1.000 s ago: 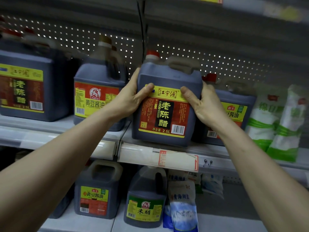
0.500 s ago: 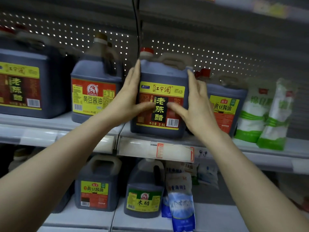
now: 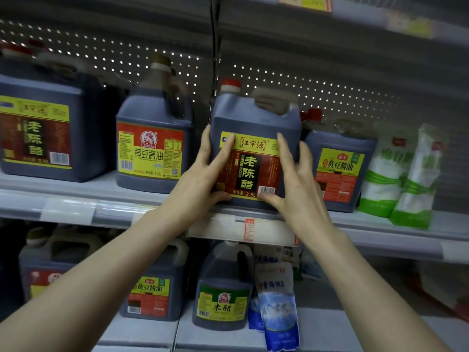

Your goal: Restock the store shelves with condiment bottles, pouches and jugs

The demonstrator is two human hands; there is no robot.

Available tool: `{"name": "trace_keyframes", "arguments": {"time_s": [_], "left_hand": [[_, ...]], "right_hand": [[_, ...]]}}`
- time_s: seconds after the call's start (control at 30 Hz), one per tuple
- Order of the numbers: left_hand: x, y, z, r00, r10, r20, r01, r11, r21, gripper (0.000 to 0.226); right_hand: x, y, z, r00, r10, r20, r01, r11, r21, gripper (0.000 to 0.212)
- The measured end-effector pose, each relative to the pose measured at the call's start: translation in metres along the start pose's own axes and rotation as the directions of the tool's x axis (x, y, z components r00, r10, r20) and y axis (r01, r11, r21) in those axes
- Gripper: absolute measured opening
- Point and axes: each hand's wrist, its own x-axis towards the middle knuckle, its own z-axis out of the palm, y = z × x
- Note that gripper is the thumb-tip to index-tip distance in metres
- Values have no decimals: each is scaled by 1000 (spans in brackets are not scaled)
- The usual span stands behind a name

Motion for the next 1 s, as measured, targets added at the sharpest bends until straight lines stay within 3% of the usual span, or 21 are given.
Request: {"name": "trace_keyframes", "arguments": {"time_s": [0.3,1.0], "left_hand": [[9,0,2,996,-82,-16,83,995,55,129],[27,-3,15,981,-185,61,177,977,116,123]], "right_hand": [[8,-1,6,999,38,-28,-39,999,-34,123],[21,6,18,990,108,87,-99,989,-110,119]]}}
